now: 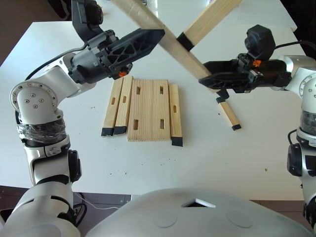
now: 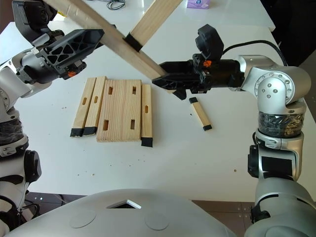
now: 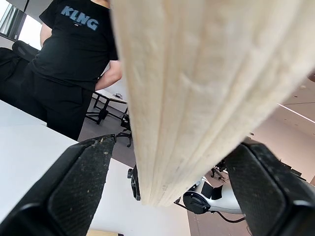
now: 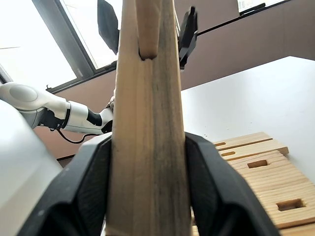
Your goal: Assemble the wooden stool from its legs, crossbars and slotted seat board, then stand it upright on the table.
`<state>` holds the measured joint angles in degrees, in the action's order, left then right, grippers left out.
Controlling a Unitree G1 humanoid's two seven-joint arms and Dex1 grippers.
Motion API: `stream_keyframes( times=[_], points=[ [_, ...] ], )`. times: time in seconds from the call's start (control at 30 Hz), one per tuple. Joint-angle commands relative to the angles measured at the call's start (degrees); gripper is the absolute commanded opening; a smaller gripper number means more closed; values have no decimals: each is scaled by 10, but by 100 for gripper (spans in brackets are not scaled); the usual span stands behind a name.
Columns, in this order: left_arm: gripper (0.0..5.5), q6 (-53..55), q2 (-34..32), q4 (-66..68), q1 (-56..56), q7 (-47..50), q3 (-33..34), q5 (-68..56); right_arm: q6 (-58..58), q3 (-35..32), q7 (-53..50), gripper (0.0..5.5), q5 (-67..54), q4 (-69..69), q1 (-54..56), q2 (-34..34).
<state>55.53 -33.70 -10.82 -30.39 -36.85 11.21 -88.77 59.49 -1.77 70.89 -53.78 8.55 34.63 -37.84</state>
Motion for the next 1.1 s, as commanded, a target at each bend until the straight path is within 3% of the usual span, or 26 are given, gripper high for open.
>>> stream_keyframes(
  times=[0.03,0.5,0.83,1.1],
  points=[
    [385,6,1,-8,-10,-10,5,0,-15,5,12,205,6,7,-14,-11],
    [385,-10,21,-42,9,-15,14,9,-18,14,21,205,4,21,-37,-23],
    [236,-14,20,-51,35,-44,15,37,-6,7,17,205,-9,17,-32,-24],
    [220,-24,30,-63,36,-43,16,35,28,9,16,205,-24,18,-30,-34]
  ],
)
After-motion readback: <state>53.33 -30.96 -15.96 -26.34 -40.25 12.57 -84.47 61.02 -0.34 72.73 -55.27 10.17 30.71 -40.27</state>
